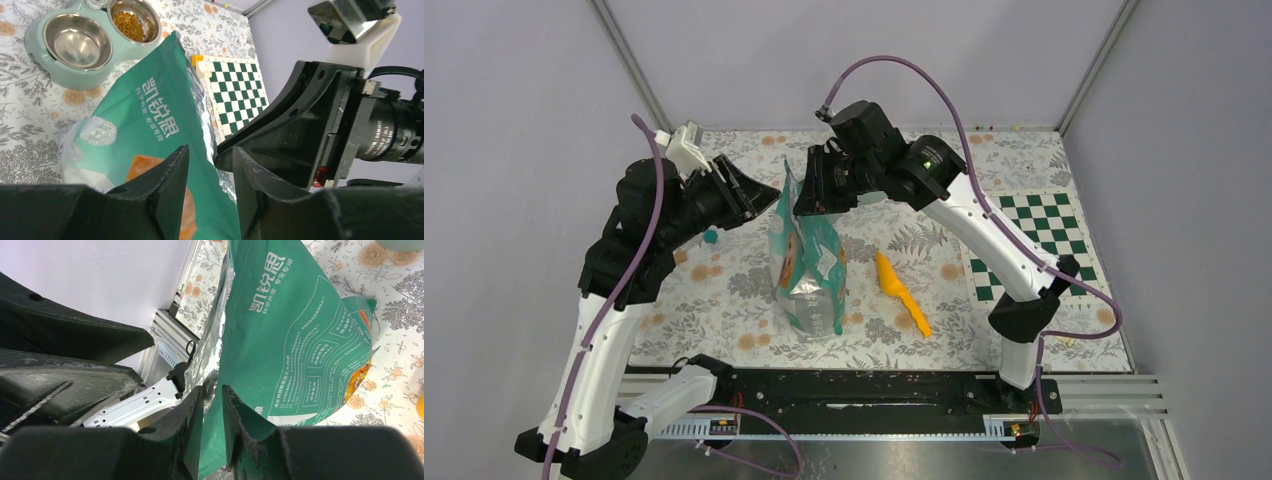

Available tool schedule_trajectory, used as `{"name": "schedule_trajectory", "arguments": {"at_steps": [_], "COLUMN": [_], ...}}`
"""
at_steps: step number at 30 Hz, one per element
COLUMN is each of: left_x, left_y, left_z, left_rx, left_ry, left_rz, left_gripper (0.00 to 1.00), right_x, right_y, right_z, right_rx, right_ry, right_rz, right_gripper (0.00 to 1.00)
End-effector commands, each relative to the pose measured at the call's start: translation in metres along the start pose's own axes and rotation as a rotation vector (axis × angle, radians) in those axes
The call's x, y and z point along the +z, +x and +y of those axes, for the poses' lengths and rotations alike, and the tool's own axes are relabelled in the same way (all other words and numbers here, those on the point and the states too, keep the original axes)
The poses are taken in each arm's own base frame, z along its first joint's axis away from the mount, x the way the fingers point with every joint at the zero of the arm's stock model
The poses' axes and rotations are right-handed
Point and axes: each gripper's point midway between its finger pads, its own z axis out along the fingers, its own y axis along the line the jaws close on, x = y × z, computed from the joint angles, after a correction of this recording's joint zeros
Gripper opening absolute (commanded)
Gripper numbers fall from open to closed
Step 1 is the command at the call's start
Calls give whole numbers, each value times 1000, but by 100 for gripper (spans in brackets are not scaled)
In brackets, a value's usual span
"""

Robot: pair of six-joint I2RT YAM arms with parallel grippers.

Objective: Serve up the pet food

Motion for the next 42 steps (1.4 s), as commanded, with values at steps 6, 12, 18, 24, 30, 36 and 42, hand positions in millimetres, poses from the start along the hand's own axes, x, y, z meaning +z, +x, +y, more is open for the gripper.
{"name": "schedule_trajectory", "arguments": {"at_steps": [6,12,18,24,30,36,42], "left_x": [9,14,20,22,24,25,26], "left_y": [0,4,10,14,20,25,32], "left_z": [0,1,4,4,8,16,29], "left_rx": [19,20,22,18,14,34,55], "left_ry": [32,44,45,50,44,18,-35], "left_rz": [-11,9,43,62,77,99,126], "left_gripper": [37,29,25,26,28,25,7], "right_x": [2,-3,-2,-4,-9,-12,-31], "right_y": [-6,-12,-11,-11,-11,-13,-26], "right_z": [11,18,17,16,22,24,23], "right_rx": [26,42,43,45,64,164,225], "right_ry": [-27,-57,-52,-51,-82,-187,-276], "right_rz": [-29,-65,-65,-66,-75,-151,-254], "right_gripper": [29,31,30,13,0,0,0]}}
